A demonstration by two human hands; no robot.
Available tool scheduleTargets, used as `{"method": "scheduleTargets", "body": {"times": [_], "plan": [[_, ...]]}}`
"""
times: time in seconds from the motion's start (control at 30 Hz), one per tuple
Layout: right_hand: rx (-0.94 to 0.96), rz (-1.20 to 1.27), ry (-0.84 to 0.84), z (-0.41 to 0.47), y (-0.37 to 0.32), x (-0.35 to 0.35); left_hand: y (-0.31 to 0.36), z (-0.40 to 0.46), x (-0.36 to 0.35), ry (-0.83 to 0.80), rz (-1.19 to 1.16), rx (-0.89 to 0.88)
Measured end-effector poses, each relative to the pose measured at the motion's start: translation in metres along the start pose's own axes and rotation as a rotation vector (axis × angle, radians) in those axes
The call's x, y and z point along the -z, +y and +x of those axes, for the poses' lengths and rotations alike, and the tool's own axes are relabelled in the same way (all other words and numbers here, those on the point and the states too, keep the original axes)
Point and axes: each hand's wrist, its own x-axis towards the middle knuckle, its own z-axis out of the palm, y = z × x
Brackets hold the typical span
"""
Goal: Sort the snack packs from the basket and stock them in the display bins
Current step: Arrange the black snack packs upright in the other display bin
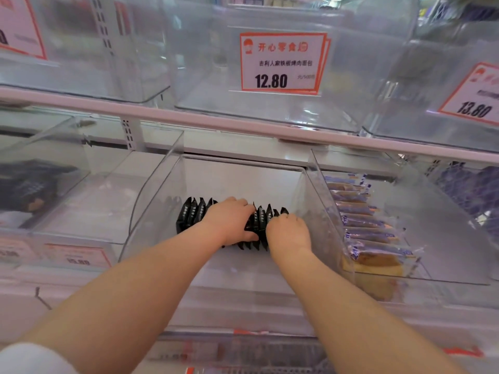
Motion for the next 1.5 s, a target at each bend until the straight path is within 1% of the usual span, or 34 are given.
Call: {"method": "scheduleTargets", "body": {"times": [0.1, 0.2, 0.27, 0.33, 0.4, 0.47, 0.57, 0.63, 0.7, 0.77, 0.8, 0.83, 0.9, 0.97, 1.07, 1.17, 1.2, 1.23, 1.27, 1.33, 1.37, 1.4, 1.43, 1.47, 1.5], "plan": [[-0.028, 0.041, 0.061, 0.001, 0.003, -0.001, 0.001, -0.001, 0.000, -0.008, 0.002, -0.013], [-0.016, -0.004, 0.005, -0.002, 0.003, -0.002, 0.003, -0.003, 0.006, -0.062, 0.011, -0.022], [-0.015, 0.032, -0.046, -0.005, 0.002, 0.006, 0.004, -0.008, 0.015, -0.116, 0.030, -0.027], [0.004, 0.100, -0.062, -0.015, 0.001, 0.020, 0.009, -0.019, 0.027, -0.123, 0.056, -0.029], [0.101, 0.175, -0.015, -0.032, 0.003, 0.034, 0.015, -0.036, 0.040, -0.093, 0.035, -0.060], [0.211, 0.282, 0.021, -0.057, 0.012, 0.047, 0.019, -0.060, 0.053, -0.034, -0.021, -0.131], [0.371, 0.439, 0.041, -0.103, 0.030, 0.056, 0.024, -0.106, 0.069, 0.027, -0.130, -0.215], [0.519, 0.420, -0.008, -0.134, 0.037, 0.056, 0.029, -0.136, 0.070, -0.023, -0.247, -0.268], [0.570, 0.324, -0.035, -0.156, 0.041, 0.051, 0.036, -0.160, 0.067, -0.117, -0.312, -0.287], [0.559, 0.254, 0.001, -0.164, 0.044, 0.043, 0.042, -0.173, 0.060, -0.176, -0.262, -0.274], [0.537, 0.239, 0.029, -0.165, 0.045, 0.040, 0.044, -0.175, 0.057, -0.169, -0.200, -0.265], [0.508, 0.232, 0.056, -0.166, 0.045, 0.036, 0.046, -0.177, 0.055, -0.144, -0.142, -0.249], [0.456, 0.219, 0.101, -0.167, 0.047, 0.028, 0.051, -0.178, 0.051, -0.072, -0.099, -0.205], [0.410, 0.217, 0.132, -0.170, 0.055, 0.022, 0.062, -0.178, 0.047, -0.007, -0.106, -0.193], [0.358, 0.253, 0.135, -0.177, 0.072, 0.016, 0.084, -0.175, 0.035, 0.082, -0.119, -0.200], [0.352, 0.259, 0.169, -0.183, 0.082, 0.013, 0.095, -0.174, 0.034, 0.125, -0.160, -0.140], [0.381, 0.254, 0.235, -0.186, 0.083, 0.011, 0.096, -0.175, 0.035, 0.127, -0.179, -0.121], [0.422, 0.249, 0.338, -0.190, 0.084, 0.008, 0.097, -0.177, 0.037, 0.158, -0.177, -0.135], [0.452, 0.272, 0.447, -0.195, 0.086, 0.003, 0.099, -0.180, 0.039, 0.244, -0.144, -0.189], [0.443, 0.387, 0.643, -0.209, 0.090, -0.013, 0.109, -0.188, 0.041, 0.464, -0.104, -0.322], [0.423, 0.443, 0.658, -0.216, 0.091, -0.025, 0.117, -0.194, 0.039, 0.540, -0.114, -0.372], [0.403, 0.492, 0.614, -0.223, 0.091, -0.041, 0.125, -0.198, 0.034, 0.570, -0.126, -0.417], [0.374, 0.528, 0.526, -0.227, 0.090, -0.058, 0.133, -0.203, 0.023, 0.550, -0.138, -0.458], [0.341, 0.546, 0.405, -0.230, 0.090, -0.077, 0.142, -0.208, 0.011, 0.487, -0.157, -0.484], [0.307, 0.548, 0.277, -0.233, 0.089, -0.098, 0.150, -0.211, -0.005, 0.388, -0.189, -0.488]]}}
